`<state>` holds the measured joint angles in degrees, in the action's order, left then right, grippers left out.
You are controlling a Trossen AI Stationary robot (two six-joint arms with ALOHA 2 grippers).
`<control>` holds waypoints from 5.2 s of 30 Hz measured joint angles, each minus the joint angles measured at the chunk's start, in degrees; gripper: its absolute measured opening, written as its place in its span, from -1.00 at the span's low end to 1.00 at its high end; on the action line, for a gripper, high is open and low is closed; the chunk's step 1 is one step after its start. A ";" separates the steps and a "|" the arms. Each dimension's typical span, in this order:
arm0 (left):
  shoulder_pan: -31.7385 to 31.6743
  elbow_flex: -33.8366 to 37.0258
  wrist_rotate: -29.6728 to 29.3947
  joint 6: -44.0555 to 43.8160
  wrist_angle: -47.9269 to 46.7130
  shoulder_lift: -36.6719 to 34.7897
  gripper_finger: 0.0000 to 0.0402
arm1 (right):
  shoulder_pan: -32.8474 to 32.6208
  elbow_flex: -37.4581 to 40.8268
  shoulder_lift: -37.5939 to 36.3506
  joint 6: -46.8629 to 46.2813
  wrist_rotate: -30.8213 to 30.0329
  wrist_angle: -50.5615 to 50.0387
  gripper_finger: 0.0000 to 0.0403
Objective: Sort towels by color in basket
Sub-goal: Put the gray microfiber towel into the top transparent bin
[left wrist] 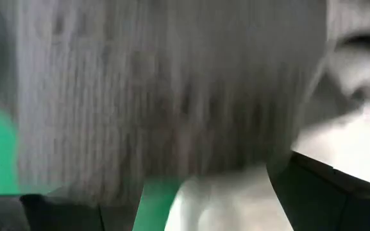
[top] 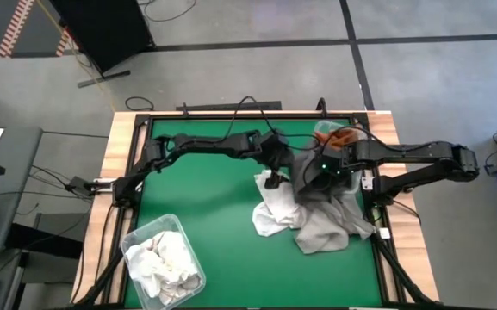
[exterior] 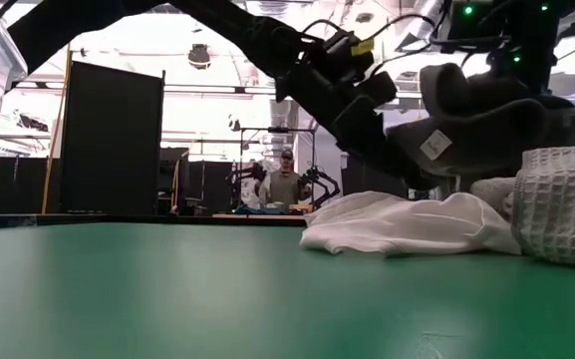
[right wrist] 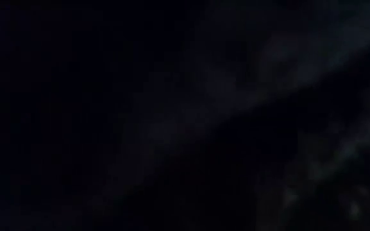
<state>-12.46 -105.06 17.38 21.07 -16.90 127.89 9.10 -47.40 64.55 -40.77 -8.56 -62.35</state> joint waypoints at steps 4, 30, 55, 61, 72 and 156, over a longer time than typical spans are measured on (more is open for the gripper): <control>1.44 1.31 1.38 -0.98 4.76 -0.10 0.53 | -0.02 0.00 -0.13 1.71 2.30 3.83 -0.64; 6.98 1.29 1.17 1.43 9.38 -6.93 0.53 | 2.67 -0.07 -0.11 3.88 1.13 3.48 0.02; 7.28 1.25 -8.53 3.98 19.64 -6.99 0.53 | -0.86 -26.26 -1.14 -5.70 -6.91 -23.83 -0.13; 5.30 1.15 -9.29 2.67 21.03 -5.13 0.53 | -6.47 -30.82 -1.14 -7.88 -6.89 -23.94 -0.13; 3.97 0.66 -9.07 1.19 28.45 -0.33 0.53 | -21.07 -28.41 0.99 -4.74 -14.80 -15.49 -0.06; 2.55 6.95 -11.90 -0.66 9.80 -5.16 0.53 | 21.03 8.12 0.86 19.23 6.85 9.21 -0.79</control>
<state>-9.91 -98.10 5.49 20.41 -7.10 122.74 30.13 -39.28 65.41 -21.54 -1.71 -53.13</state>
